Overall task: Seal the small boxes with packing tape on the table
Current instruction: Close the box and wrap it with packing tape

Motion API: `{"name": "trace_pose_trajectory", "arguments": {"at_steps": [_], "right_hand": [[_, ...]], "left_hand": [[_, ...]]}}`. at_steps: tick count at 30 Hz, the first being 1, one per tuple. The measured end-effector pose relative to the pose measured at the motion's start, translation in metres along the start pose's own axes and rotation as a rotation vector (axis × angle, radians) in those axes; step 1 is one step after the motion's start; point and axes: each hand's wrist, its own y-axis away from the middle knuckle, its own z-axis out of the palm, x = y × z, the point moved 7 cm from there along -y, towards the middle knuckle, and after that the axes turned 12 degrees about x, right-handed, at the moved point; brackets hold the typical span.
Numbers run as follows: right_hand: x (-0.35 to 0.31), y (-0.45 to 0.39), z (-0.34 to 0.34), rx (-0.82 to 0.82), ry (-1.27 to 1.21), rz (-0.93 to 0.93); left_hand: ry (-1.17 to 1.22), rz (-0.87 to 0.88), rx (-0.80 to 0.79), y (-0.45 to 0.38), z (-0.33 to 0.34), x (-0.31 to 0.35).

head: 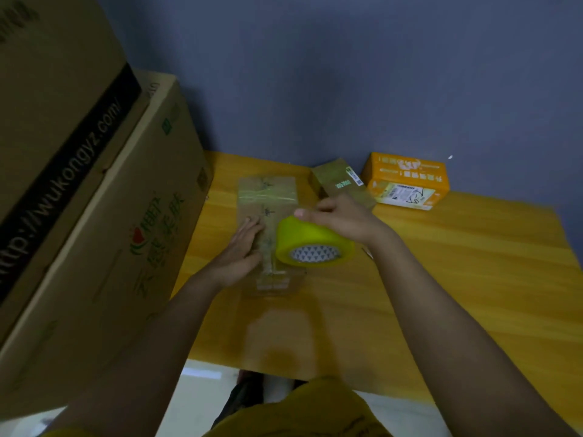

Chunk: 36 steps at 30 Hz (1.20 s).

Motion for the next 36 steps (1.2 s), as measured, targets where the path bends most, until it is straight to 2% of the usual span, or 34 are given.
{"name": "trace_pose_trajectory", "arguments": {"at_steps": [3,4,7,9,11,13,14,17,23,27,29,31,32,34,35,36], "right_hand": [[0.016,0.013,-0.001,-0.024,-0.136,0.144],[0.015,0.014,0.0,0.002,-0.157,0.146],[0.008,0.009,0.004,0.058,-0.12,0.135],[0.006,0.003,-0.009,0.093,0.082,0.075],[0.01,-0.002,-0.033,0.152,0.425,0.033],[0.036,-0.006,-0.054,0.205,0.687,0.083],[0.053,-0.005,-0.057,0.208,0.739,0.133],[0.095,-0.011,-0.037,0.139,0.662,0.238],[0.124,-0.031,-0.014,0.015,0.61,0.325],[0.137,-0.043,0.016,-0.075,0.614,0.34],[0.136,-0.047,0.039,-0.101,0.587,0.309],[0.134,-0.049,0.057,-0.1,0.535,0.272],[0.135,-0.049,0.064,-0.089,0.505,0.264],[0.135,-0.047,0.069,-0.049,0.458,0.268],[0.134,-0.046,0.07,-0.032,0.452,0.272],[0.133,-0.045,0.068,-0.017,0.461,0.262]], "left_hand": [[-0.144,-0.018,-0.14,-0.003,0.001,-0.003],[-0.187,-0.012,-0.118,-0.003,0.001,-0.003],[-0.207,0.023,0.103,-0.001,-0.007,-0.008],[-0.236,0.032,0.147,0.003,-0.01,-0.017],[-0.253,0.005,0.131,0.005,-0.012,-0.024],[-0.251,0.015,0.132,0.005,-0.009,-0.019],[-0.249,0.019,0.121,0.005,-0.007,-0.015],[-0.248,-0.005,0.107,0.004,-0.005,-0.013],[-0.302,-0.009,0.049,0.002,-0.002,-0.02],[-0.513,0.116,0.033,0.0,0.002,-0.018],[-0.567,0.093,0.062,0.0,0.002,-0.018],[-0.451,-0.066,0.148,0.002,0.002,-0.022],[-0.316,-0.193,0.204,0.003,0.004,-0.029],[0.119,-0.415,0.331,0.003,0.009,-0.041],[0.3,-0.481,0.388,0.004,0.012,-0.044],[0.363,-0.51,0.444,0.004,0.012,-0.042]]}}
